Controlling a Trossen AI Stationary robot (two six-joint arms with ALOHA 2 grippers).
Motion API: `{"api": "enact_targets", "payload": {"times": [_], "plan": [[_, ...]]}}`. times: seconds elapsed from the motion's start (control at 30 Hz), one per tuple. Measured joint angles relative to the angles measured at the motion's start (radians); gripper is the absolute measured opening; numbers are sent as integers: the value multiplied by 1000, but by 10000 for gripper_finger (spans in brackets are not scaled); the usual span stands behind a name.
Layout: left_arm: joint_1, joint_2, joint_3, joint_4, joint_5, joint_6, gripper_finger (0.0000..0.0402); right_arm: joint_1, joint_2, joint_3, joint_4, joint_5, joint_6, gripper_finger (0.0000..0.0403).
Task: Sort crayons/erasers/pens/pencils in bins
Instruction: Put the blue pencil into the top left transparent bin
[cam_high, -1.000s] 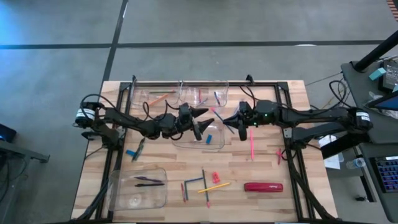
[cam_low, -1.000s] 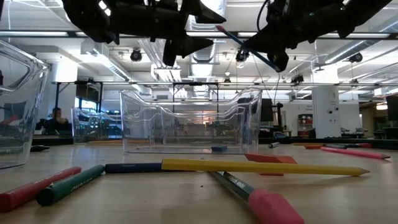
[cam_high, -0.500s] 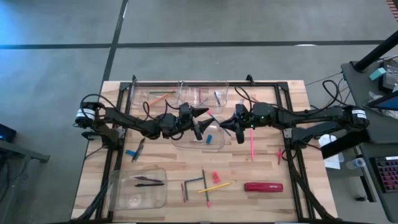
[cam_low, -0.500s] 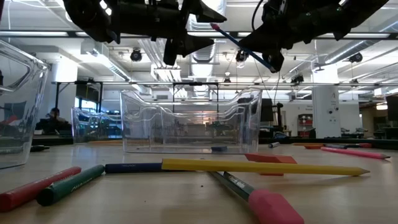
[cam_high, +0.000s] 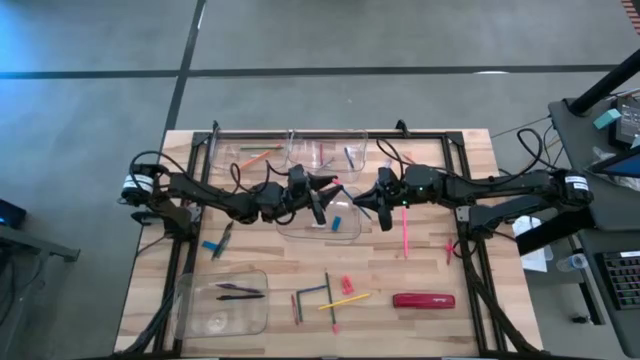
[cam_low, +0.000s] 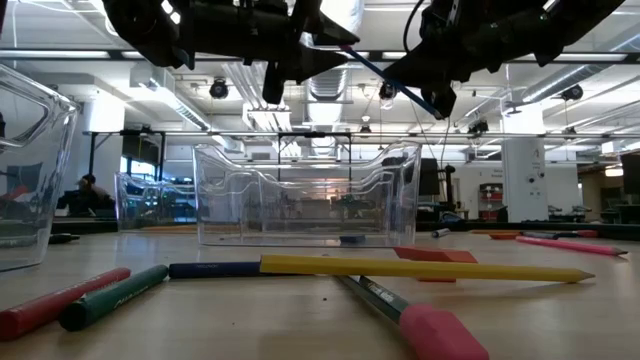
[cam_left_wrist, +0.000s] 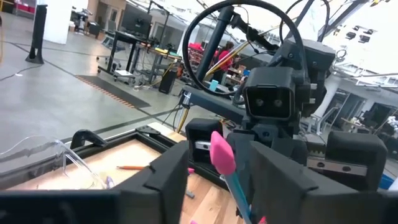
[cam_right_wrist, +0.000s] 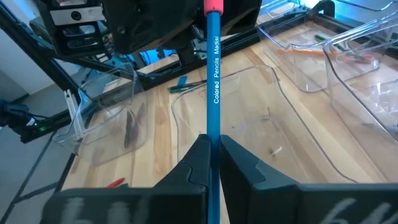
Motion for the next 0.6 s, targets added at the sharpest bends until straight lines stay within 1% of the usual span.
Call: {"api": "enact_targets", "payload": {"times": [0.37,0.43,0.6], "plan": [[0,0,0,4,4,22,23,0,0,0,0,0,0,13],[0,0,0,7,17,23,14,0,0,0,-1,0,-1,13],[0,0,0,23,43,45,17,0,0,0,1,-1,-8,13]]}}
